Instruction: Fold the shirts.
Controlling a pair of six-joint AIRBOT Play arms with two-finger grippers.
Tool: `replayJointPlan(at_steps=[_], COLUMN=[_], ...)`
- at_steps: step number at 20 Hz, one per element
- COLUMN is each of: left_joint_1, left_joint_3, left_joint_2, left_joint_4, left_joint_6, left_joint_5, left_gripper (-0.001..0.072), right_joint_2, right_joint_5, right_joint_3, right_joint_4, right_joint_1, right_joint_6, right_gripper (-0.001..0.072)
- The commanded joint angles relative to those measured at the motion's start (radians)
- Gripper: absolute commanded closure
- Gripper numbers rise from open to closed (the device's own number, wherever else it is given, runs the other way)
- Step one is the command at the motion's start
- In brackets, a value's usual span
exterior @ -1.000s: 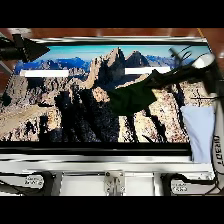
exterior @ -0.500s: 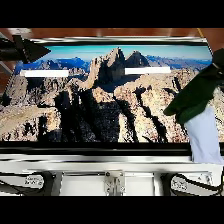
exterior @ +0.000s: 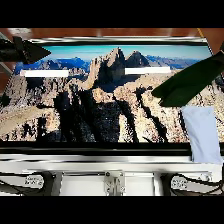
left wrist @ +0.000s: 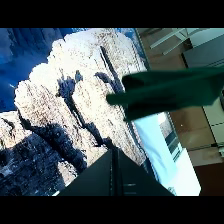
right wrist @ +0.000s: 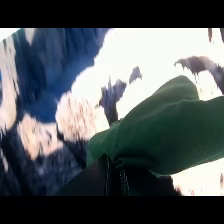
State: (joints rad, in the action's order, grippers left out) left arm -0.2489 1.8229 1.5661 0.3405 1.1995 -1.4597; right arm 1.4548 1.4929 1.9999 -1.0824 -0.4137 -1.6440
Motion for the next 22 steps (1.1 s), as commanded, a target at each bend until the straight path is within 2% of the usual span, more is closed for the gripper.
replayJointPlan(at_steps=[1, 4, 10, 17, 22], left_joint_1=[0.0, 0.0, 0.0, 0.0, 0.0], left_joint_3=[0.0, 0.0, 0.0, 0.0, 0.0], left_joint_2=[-0.001, -0.001, -0.001, -0.001, -0.001], left_joint_4=[0.0, -0.001, 0.0, 0.0, 0.0], left_joint_6=[-0.002, 0.001, 0.001, -0.003, -0.003], left_joint_5=[-0.014, -0.018, -0.018, -0.018, -0.018], left_gripper=[0.0677, 0.0677, 0.0677, 0.0677, 0.0677], right_joint_2=[0.032, 0.074, 0.185, 0.192, 0.103], right_joint_5=[-0.186, -0.134, 0.142, 0.365, 0.367], right_joint_3=[0.002, 0.002, 0.0, 0.0, -0.142], right_joint_4=[-0.084, -0.245, -0.529, -0.547, -0.568], right_joint_1=[-0.002, -0.002, -0.037, -0.202, -0.239], right_joint_6=[0.047, 0.051, 0.003, -0.044, -0.111], right_gripper=[0.065, 0.065, 0.065, 0.065, 0.0649])
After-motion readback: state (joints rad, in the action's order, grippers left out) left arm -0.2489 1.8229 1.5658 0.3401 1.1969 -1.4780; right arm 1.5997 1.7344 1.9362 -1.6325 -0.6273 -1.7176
